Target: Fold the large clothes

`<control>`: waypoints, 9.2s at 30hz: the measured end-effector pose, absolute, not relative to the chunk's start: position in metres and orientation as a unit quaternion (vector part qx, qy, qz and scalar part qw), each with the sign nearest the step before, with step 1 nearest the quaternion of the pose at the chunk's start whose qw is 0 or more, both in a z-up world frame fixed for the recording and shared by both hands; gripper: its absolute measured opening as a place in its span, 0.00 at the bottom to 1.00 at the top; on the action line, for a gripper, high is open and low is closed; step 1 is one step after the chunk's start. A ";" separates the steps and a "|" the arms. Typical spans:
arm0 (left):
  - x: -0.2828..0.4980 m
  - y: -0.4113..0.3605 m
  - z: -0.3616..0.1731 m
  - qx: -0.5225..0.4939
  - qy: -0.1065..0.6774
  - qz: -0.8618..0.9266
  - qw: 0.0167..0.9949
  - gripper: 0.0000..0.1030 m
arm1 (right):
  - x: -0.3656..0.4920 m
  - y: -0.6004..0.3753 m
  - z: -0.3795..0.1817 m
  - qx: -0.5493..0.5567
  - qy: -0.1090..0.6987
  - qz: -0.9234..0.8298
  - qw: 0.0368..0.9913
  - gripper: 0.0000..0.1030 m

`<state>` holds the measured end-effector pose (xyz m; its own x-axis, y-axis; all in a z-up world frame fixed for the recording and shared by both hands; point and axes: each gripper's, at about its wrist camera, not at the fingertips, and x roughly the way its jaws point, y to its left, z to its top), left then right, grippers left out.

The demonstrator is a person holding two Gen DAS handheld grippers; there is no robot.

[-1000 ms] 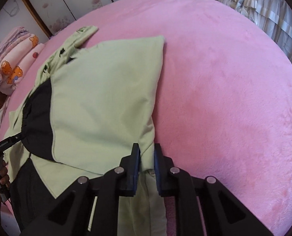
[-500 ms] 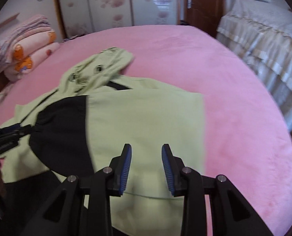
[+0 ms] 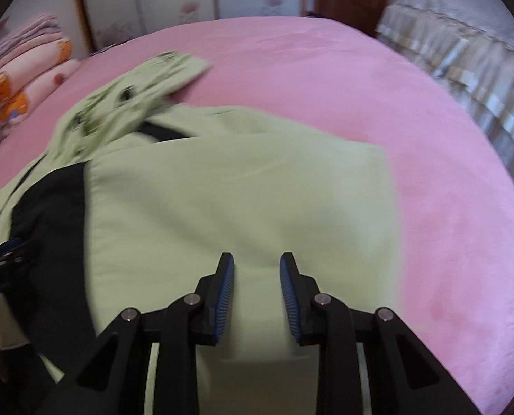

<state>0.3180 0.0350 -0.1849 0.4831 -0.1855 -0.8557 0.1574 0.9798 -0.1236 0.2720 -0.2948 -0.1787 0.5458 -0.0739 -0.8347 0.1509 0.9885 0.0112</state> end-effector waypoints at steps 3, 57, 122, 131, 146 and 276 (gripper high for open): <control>0.315 0.031 -0.185 0.009 0.492 -0.098 0.865 0.55 | 0.266 -0.323 -0.178 0.058 0.473 -0.078 0.876 0.10; 0.047 0.181 -0.096 -0.050 0.492 -0.024 0.869 0.66 | 0.032 -0.109 -0.127 0.045 0.515 0.054 0.854 0.21; 0.246 0.271 -0.090 -0.126 0.349 -0.034 0.928 0.04 | 0.162 0.027 -0.155 0.019 0.510 0.122 0.851 0.22; 0.244 0.153 -0.167 -0.050 0.462 -0.093 0.880 0.48 | 0.152 -0.052 -0.160 0.061 0.516 0.062 0.852 0.22; 0.168 0.226 -0.134 -0.107 0.467 -0.080 0.874 0.76 | 0.154 -0.044 -0.147 0.066 0.499 0.103 0.858 0.22; 0.443 0.264 -0.187 -0.073 0.480 0.008 0.874 0.02 | 0.330 -0.215 -0.147 0.066 0.441 0.015 0.895 0.25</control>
<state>0.4435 0.2636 -0.1873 0.5396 -0.0570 -0.8400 -0.0837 0.9891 -0.1209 0.3302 -0.2148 -0.1468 0.6099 0.0850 -0.7879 0.0321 0.9908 0.1318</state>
